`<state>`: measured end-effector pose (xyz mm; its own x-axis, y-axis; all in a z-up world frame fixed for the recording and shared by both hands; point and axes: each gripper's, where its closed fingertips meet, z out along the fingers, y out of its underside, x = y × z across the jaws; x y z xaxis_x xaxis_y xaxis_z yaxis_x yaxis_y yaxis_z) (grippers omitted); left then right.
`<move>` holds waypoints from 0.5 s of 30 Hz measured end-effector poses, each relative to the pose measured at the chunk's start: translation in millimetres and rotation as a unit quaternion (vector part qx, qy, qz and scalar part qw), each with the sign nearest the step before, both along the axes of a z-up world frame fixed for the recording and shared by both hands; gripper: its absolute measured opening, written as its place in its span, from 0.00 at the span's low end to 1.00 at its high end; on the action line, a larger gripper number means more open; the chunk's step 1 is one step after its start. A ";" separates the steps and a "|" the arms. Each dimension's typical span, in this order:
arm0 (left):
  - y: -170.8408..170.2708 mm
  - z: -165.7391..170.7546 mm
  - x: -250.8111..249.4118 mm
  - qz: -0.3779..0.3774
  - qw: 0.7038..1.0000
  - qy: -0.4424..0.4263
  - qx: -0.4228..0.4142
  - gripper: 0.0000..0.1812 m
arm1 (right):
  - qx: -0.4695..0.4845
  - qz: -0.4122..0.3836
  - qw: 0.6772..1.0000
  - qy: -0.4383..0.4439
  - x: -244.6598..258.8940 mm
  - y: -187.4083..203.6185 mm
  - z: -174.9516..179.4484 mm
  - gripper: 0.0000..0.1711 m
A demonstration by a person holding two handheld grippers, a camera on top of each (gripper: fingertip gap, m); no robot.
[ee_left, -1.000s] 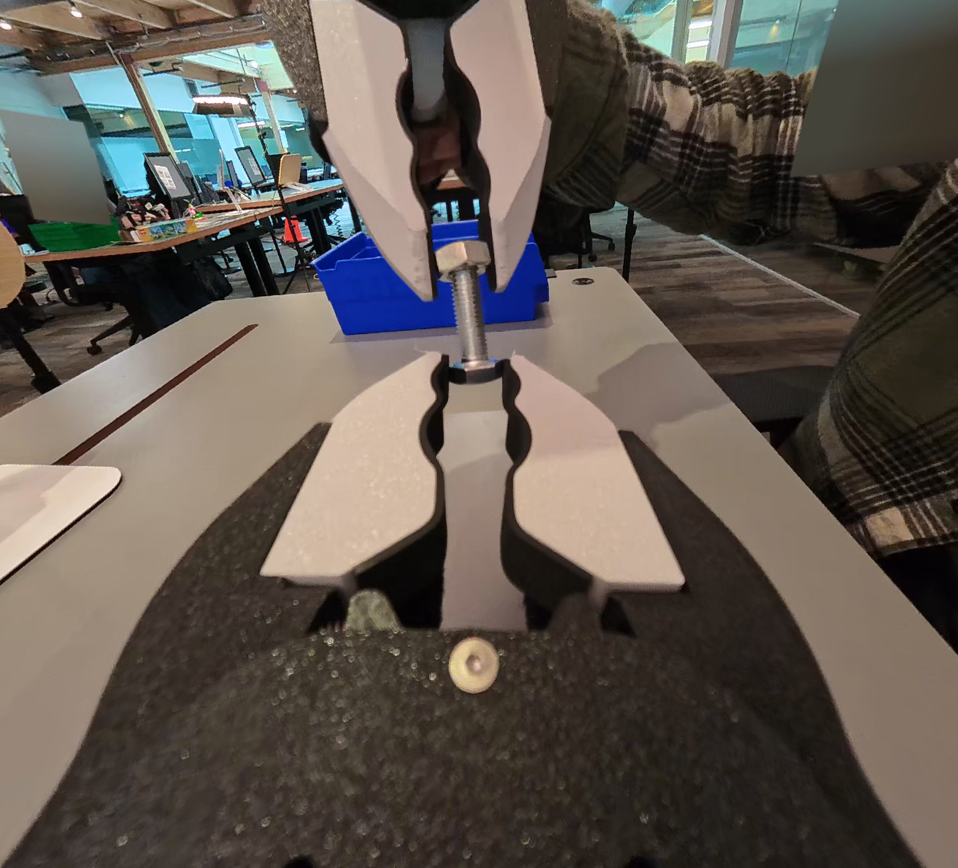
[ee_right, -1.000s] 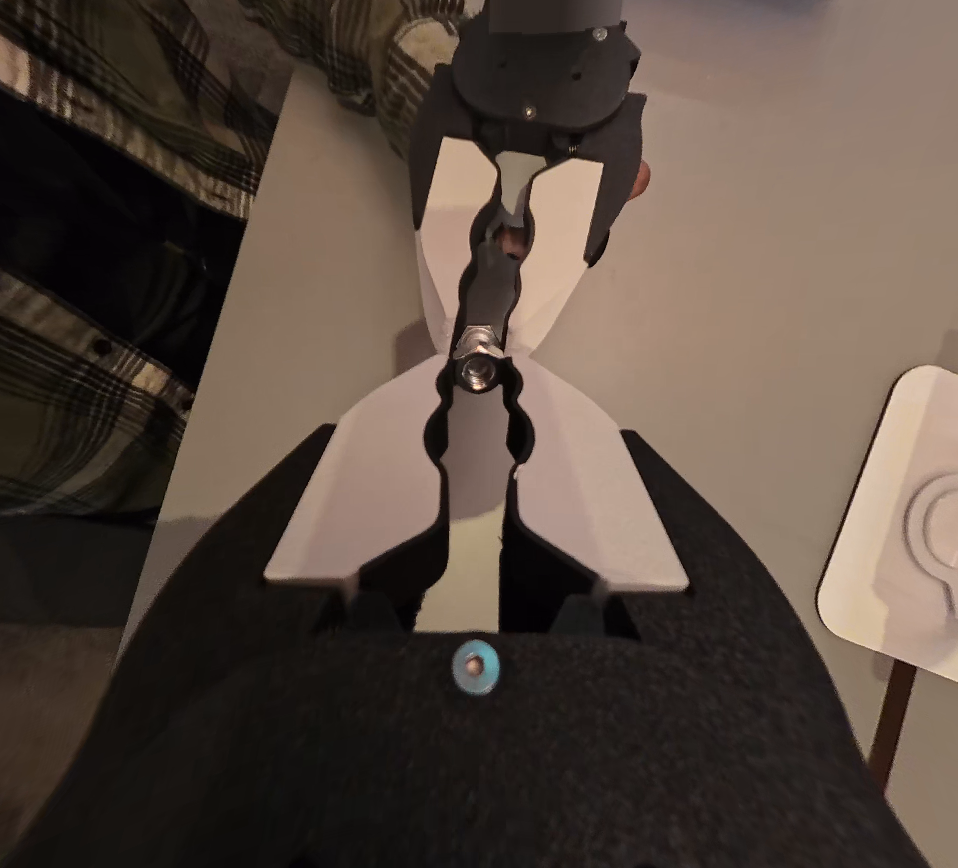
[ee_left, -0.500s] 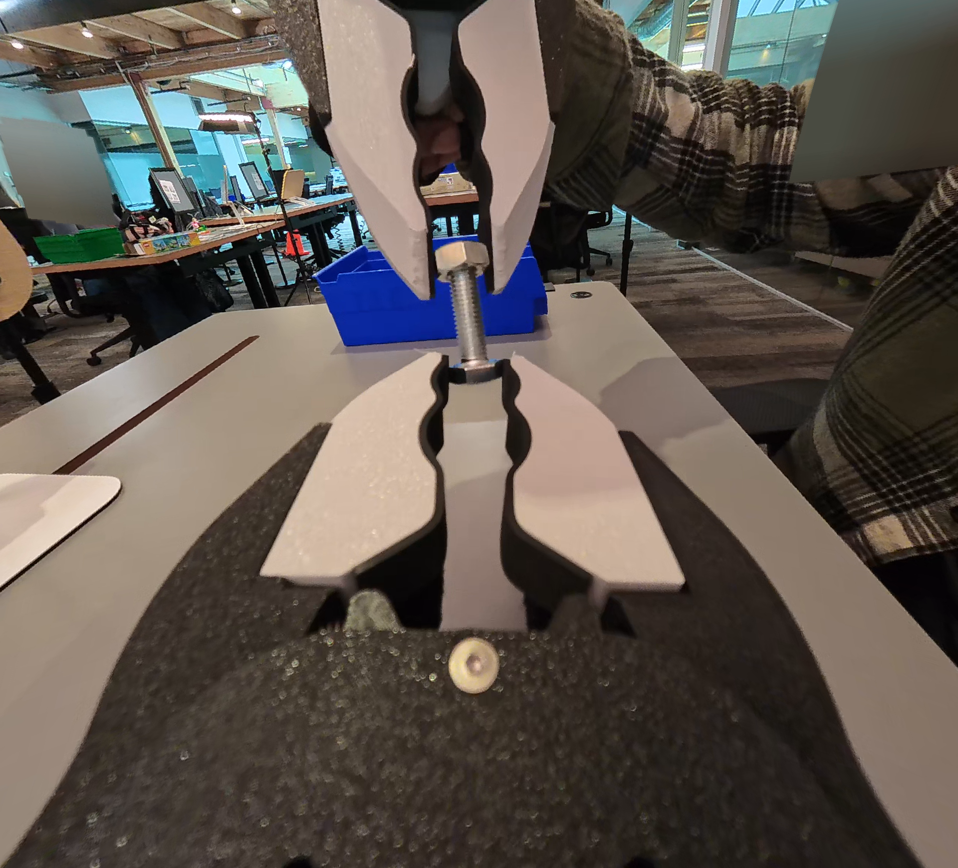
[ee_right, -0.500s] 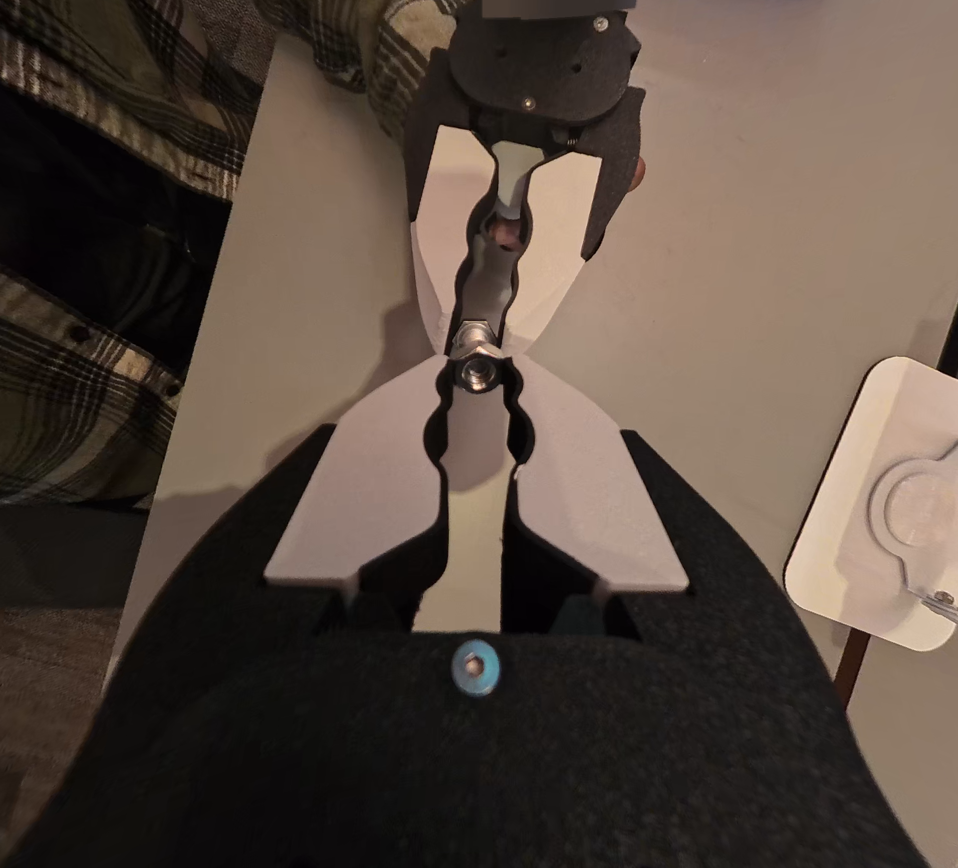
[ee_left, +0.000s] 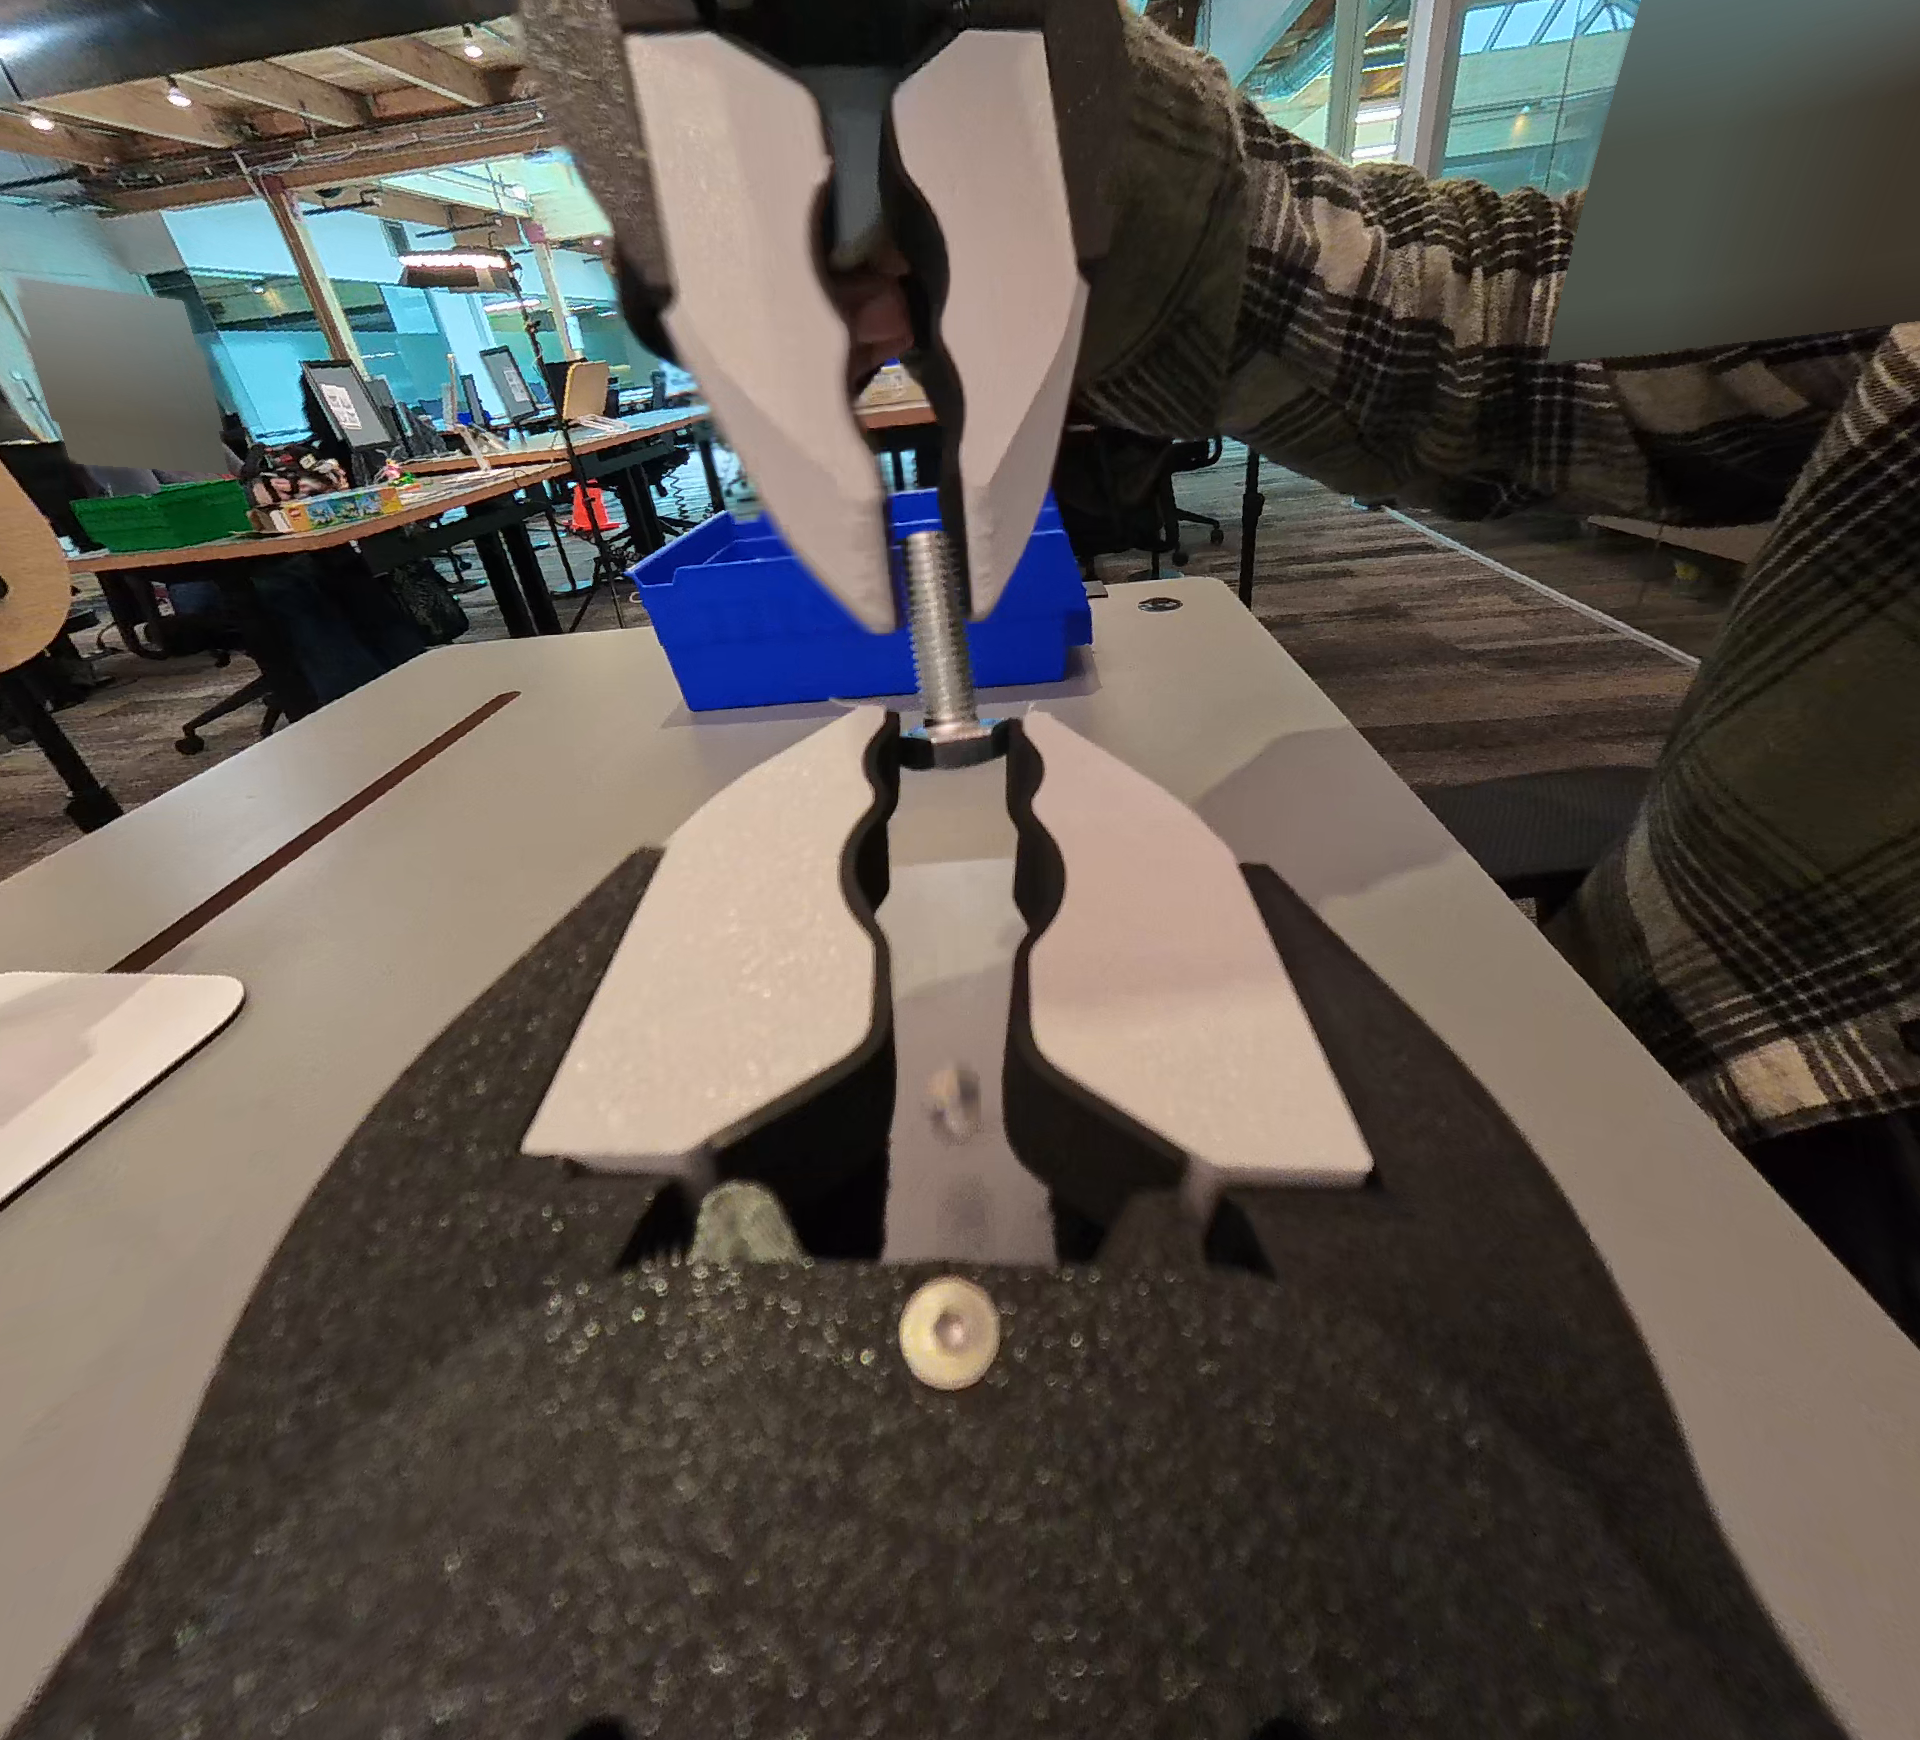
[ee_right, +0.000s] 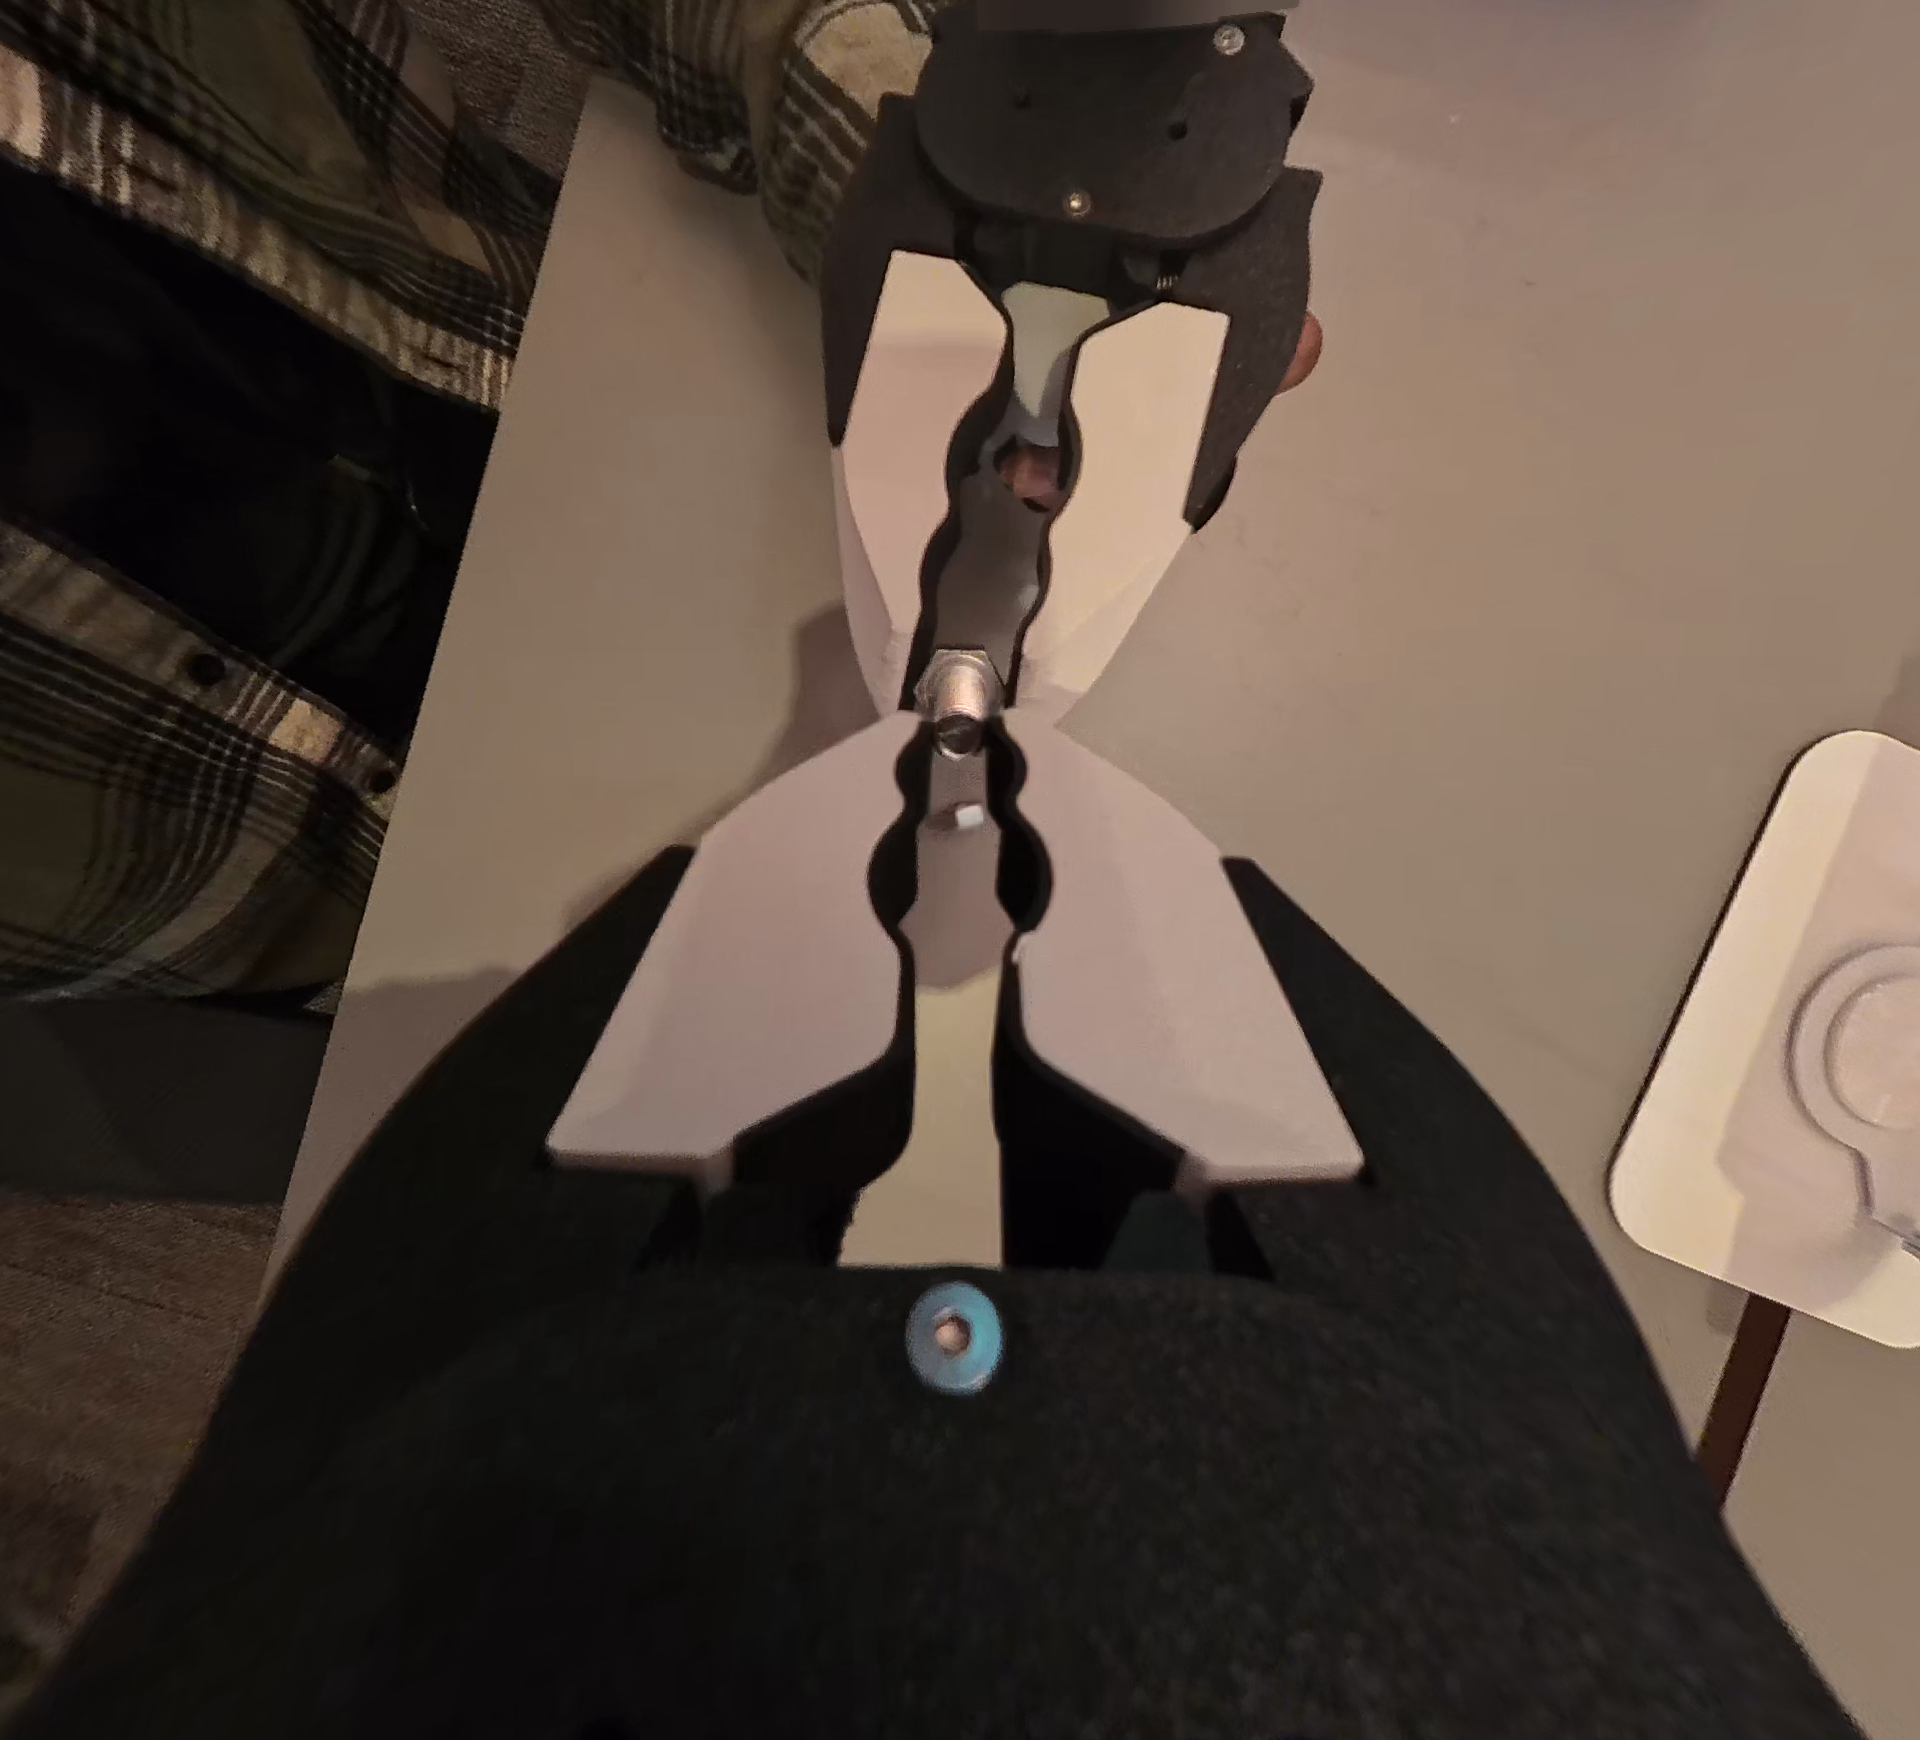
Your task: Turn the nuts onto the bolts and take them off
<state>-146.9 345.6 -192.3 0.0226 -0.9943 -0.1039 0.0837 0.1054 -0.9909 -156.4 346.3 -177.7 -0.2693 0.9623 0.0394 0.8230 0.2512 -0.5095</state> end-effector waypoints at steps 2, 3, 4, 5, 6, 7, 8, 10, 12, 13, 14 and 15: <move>1.2 -0.9 -0.3 0.003 1.000 0.003 -0.001 0.10 | -0.002 -0.004 1.000 0.008 -1.9 1.0 -0.1 0.06; 2.5 -0.8 -0.9 0.005 1.000 0.001 -0.003 0.10 | -0.001 -0.010 1.000 0.015 -2.9 3.1 0.2 0.06; 4.7 -0.6 -2.2 0.008 1.000 -0.001 -0.006 0.10 | -0.002 -0.018 1.000 0.025 -3.9 6.1 0.6 0.06; 7.7 -1.4 -3.6 0.013 1.000 -0.001 -0.010 0.10 | -0.002 -0.029 0.999 0.042 -4.8 9.7 1.0 0.06; 11.5 -2.8 -5.2 0.020 1.000 0.001 -0.014 0.10 | -0.002 -0.044 0.997 0.064 -5.3 14.0 1.8 0.06; 15.5 -4.3 -6.6 0.029 0.999 0.003 -0.019 0.10 | 0.000 -0.067 0.993 0.095 -5.2 20.3 2.8 0.07; 19.1 -5.2 -7.9 0.035 0.999 0.004 -0.024 0.10 | -0.003 -0.095 0.987 0.132 -4.0 26.4 3.4 0.08; 28.0 -6.4 -11.4 0.057 0.998 0.005 -0.037 0.10 | -0.001 -0.186 0.953 0.239 0.6 47.1 5.7 0.07; 38.9 -6.7 -17.1 0.083 0.995 -0.001 -0.049 0.10 | -0.006 -0.268 0.890 0.368 8.1 66.4 1.7 0.06; 44.9 -6.6 -21.2 0.097 0.994 -0.008 -0.057 0.10 | -0.002 -0.316 0.856 0.409 16.6 79.3 -6.7 0.06; 50.8 -6.7 -25.6 0.110 0.992 -0.013 -0.065 0.10 | -0.007 -0.343 0.827 0.446 22.3 87.0 -14.2 0.06; 56.2 -6.5 -30.2 0.121 0.990 -0.020 -0.072 0.10 | -0.010 -0.369 0.796 0.479 29.2 94.7 -19.7 0.06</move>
